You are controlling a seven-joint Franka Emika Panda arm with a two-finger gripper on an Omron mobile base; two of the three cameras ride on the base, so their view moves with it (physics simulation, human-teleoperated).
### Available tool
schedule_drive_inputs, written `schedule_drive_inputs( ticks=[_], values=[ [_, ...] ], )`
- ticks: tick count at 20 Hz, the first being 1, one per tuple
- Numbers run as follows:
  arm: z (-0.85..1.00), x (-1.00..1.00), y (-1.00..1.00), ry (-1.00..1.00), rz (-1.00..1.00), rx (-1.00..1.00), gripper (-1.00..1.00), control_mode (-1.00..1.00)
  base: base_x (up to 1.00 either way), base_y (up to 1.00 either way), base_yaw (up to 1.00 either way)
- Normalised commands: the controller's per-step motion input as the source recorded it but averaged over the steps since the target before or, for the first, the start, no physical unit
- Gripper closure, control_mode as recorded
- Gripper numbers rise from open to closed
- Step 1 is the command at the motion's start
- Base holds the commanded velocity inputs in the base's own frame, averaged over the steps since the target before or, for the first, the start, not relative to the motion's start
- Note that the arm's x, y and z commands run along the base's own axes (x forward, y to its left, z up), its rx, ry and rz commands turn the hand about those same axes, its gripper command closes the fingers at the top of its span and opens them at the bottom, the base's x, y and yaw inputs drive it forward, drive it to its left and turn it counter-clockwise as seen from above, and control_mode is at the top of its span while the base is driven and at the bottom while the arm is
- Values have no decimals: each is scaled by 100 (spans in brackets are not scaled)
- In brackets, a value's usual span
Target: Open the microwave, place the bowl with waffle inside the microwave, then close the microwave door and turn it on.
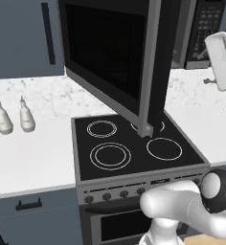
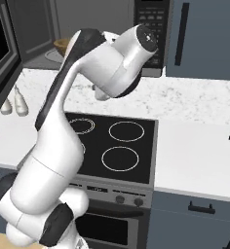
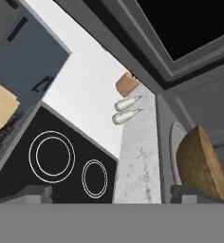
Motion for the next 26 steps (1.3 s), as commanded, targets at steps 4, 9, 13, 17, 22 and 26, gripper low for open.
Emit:
schedule_drive_inputs(
  ticks=[4,9,13,17,22,26],
  values=[
    [0,-100,0,-1,36,0,-100,-100,0,0,0],
    [0,-100,12,0,33,0,-100,-100,0,0,0],
    [-8,-100,72,-6,22,0,-100,-100,0,0,0],
    [-8,-100,100,-12,7,0,-100,-100,0,0,0],
    [0,-100,100,-8,9,1,-100,-100,0,0,0],
    [0,-91,100,-9,4,4,-100,-100,0,0,0]
  ],
)
